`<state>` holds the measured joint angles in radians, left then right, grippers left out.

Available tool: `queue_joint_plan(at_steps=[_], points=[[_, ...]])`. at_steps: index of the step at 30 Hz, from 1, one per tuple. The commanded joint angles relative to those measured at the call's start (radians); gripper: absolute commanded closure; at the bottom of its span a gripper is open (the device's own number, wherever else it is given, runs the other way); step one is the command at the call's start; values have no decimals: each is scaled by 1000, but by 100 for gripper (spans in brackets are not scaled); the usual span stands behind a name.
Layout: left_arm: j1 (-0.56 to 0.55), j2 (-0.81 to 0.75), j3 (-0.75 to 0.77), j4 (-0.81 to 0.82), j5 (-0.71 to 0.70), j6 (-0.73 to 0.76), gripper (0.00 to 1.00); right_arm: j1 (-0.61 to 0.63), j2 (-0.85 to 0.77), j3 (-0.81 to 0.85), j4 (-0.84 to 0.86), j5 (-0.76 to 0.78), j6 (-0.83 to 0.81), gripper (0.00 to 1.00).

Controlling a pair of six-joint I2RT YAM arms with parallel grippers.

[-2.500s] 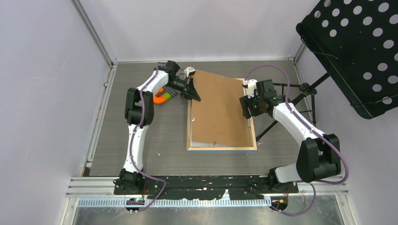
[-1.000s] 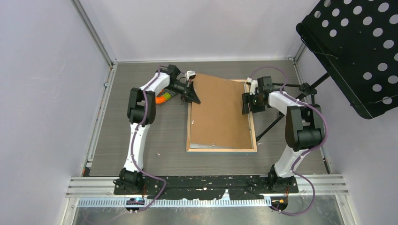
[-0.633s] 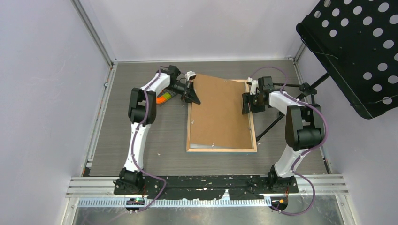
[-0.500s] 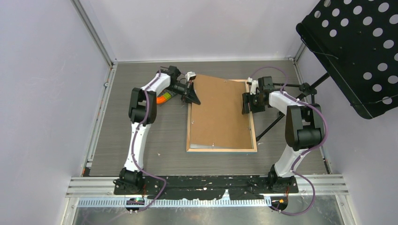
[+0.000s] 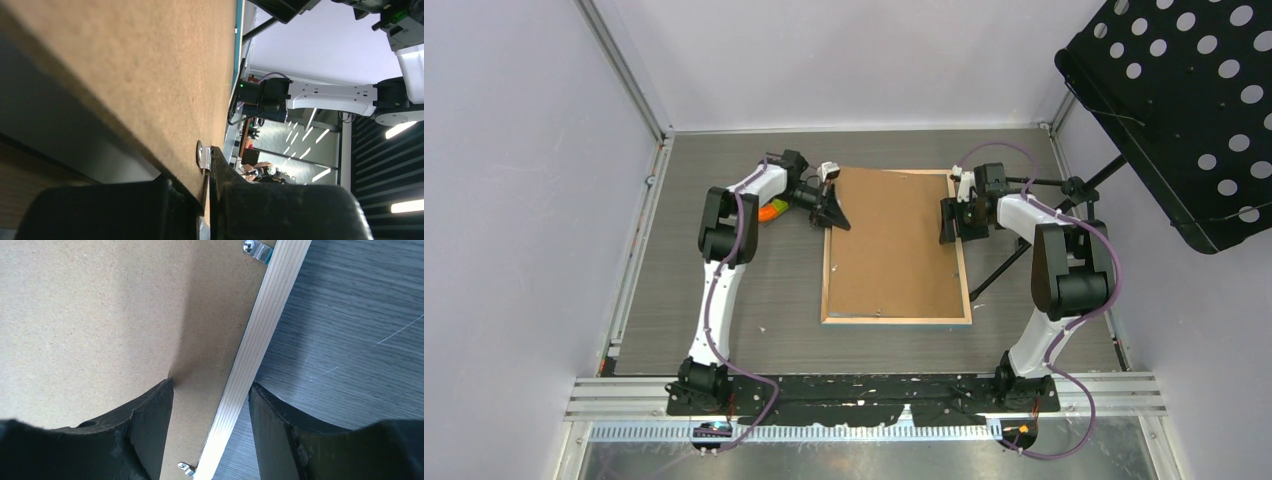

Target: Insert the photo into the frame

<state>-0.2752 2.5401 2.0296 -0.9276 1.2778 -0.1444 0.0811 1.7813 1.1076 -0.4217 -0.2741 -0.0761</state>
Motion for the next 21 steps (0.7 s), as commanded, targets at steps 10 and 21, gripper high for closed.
queue_joint_plan(at_steps=[10, 21], points=[[-21, -85, -173, 268, -109, -95, 100, 18, 13, 24, 24, -100, 28, 37], [-21, -101, -201, 274, -147, -93, 100, 19, 12, 26, 24, -104, 32, 37]])
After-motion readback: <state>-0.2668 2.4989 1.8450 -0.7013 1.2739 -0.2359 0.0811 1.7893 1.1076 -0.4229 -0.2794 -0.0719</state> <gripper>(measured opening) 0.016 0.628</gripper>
